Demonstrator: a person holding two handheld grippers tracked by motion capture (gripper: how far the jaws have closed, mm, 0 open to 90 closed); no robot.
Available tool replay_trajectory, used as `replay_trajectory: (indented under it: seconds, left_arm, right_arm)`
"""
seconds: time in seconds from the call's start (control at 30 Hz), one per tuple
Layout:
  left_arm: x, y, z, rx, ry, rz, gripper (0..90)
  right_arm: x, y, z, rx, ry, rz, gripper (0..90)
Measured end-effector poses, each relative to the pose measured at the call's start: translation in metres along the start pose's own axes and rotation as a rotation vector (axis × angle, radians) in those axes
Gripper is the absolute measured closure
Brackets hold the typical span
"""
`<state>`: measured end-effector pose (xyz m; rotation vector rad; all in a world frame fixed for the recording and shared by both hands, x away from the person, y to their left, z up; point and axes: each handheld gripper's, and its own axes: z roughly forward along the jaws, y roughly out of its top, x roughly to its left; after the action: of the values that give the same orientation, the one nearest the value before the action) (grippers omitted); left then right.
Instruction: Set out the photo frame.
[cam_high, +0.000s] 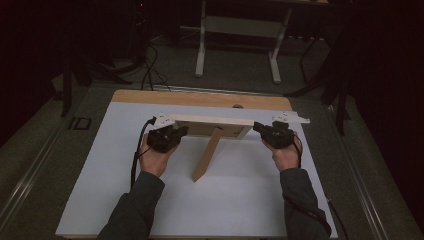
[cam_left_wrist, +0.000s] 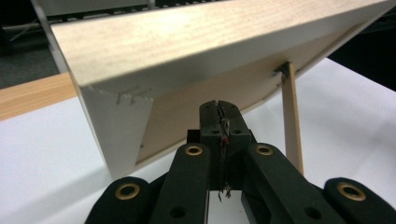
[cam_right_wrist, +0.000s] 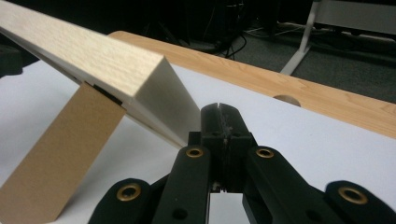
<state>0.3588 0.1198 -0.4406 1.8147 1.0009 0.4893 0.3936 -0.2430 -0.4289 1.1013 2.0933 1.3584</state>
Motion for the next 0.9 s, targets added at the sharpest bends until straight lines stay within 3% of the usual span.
replay_trajectory:
  seconds: [0.33, 0.9]
  left_arm:
    - [0.0, 0.006, 0.002, -0.002, 0.009, -0.002, 90.0]
    - [-0.003, 0.01, 0.011, 0.022, 0.006, 0.013, 90.0]
  right_arm:
    - [0.001, 0.014, 0.001, -0.021, 0.0, 0.01, 89.7]
    - [0.0, 0.023, 0.005, -0.027, 0.015, 0.021, 89.7]
